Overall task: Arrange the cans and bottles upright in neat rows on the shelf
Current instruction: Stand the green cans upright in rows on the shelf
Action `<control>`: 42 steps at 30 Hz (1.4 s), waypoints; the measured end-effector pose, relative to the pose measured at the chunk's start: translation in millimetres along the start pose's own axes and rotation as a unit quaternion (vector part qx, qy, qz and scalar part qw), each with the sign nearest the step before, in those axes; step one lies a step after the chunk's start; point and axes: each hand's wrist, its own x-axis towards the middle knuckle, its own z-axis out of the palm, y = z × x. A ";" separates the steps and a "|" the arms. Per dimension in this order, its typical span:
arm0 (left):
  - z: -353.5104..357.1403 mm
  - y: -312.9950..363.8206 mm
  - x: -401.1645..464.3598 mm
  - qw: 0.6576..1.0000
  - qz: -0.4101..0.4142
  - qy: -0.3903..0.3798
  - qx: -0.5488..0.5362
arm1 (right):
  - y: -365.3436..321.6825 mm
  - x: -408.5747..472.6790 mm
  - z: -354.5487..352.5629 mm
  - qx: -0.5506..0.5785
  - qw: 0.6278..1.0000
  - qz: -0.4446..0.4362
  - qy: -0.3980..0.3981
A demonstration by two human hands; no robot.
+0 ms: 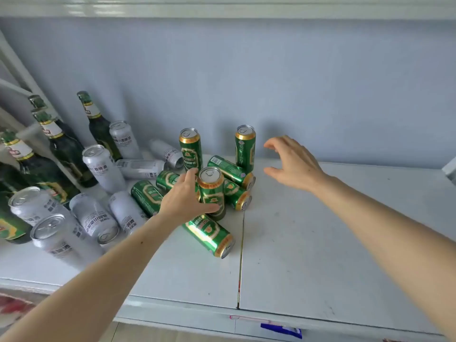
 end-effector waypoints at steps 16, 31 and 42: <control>1.7 9.7 46.1 1.000 -0.013 -0.025 -0.002 | 23.0 134.6 51.4 0.001 0.997 0.049 -0.055; -3.6 14.8 57.0 0.998 -0.003 -0.020 0.051 | 38.4 181.3 72.5 0.006 0.987 0.050 -0.153; -14.1 31.0 59.2 0.999 0.005 -0.026 0.046 | 55.2 150.2 65.7 0.034 0.989 0.078 -0.121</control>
